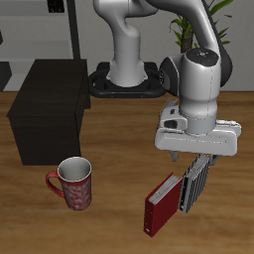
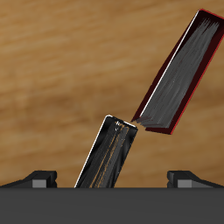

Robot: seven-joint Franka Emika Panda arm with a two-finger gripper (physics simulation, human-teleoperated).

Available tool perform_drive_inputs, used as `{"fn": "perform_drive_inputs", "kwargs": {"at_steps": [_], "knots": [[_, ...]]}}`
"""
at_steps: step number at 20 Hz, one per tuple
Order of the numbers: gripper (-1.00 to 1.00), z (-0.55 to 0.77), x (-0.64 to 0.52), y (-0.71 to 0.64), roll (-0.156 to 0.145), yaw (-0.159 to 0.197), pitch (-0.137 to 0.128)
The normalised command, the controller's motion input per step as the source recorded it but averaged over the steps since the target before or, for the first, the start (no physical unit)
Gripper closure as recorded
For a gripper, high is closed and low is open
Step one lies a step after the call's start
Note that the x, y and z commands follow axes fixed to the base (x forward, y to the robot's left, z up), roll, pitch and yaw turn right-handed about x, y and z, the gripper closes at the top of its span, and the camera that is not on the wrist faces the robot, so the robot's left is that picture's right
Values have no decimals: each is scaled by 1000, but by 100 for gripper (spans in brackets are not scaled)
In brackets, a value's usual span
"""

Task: Place the striped book upright on top of the shelf and place the red book upright on top of the shelf

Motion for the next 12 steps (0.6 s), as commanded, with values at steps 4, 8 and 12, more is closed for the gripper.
{"fn": "perform_drive_inputs", "kwargs": {"at_steps": [4,8,12], "knots": [[-100,-272,119,-136,2,-11,37],[-100,-161,11,50,23,-19,18],[-100,-195,-16,111,28,-21,20]]}}
